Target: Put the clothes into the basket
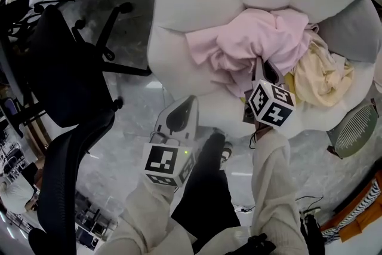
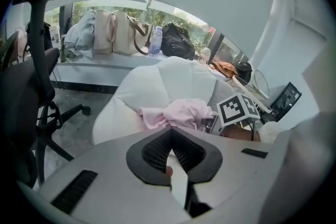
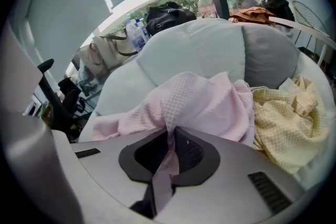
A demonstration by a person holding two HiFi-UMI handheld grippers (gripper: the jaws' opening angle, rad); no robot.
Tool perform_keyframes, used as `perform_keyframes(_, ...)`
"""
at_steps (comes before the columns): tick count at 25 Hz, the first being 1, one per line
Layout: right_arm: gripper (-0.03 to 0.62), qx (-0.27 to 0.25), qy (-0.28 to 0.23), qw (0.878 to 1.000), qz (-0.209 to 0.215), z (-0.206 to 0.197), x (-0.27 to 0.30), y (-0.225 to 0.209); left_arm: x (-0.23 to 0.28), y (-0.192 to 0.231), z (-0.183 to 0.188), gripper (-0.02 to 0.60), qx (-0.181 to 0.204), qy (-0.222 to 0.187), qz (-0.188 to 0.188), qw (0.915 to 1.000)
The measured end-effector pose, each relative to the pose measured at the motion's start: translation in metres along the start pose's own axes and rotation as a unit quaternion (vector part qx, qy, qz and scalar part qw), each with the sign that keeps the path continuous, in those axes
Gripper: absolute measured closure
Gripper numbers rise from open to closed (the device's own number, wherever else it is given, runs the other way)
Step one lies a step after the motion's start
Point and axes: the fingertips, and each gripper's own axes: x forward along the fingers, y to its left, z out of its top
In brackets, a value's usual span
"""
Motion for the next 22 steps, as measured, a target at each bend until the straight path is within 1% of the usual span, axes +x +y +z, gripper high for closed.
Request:
perform_keyframes(3, 0.548, -0.007, -0.002, 1.000, 0.006, 0.004, -0.012, 0.002, -0.006, -0.001, -0.001, 0.575, -0.004, 0.003, 0.004, 1.0000)
perform_keyframes(7, 0.549, -0.033, -0.023, 0.999, 0.013, 0.026, -0.035, 0.008, -0.010, -0.018, 0.018, 0.575, -0.005, -0.023, -0.008, 0.9997)
perform_keyframes(11, 0.551, -0.023, -0.027, 0.999, 0.012, 0.039, -0.062, 0.009, -0.019, -0.038, 0.036, 0.575, -0.005, -0.037, -0.021, 0.9991)
perform_keyframes(13, 0.551, -0.024, -0.028, 0.999, 0.011, 0.046, -0.080, 0.012, -0.028, -0.047, 0.045, 0.575, 0.002, -0.046, -0.027, 0.9986)
perform_keyframes(17, 0.551, -0.022, -0.031, 0.999, 0.024, 0.057, -0.123, 0.029, -0.056, -0.062, 0.064, 0.575, 0.015, -0.058, -0.034, 0.9976)
perform_keyframes(19, 0.551, -0.020, -0.045, 0.998, 0.027, 0.072, -0.138, 0.036, -0.063, -0.068, 0.079, 0.575, 0.022, -0.071, -0.040, 0.9964)
perform_keyframes(22, 0.552, -0.025, -0.054, 0.998, 0.034, 0.085, -0.163, 0.051, -0.081, -0.078, 0.095, 0.575, 0.017, -0.079, -0.053, 0.9953)
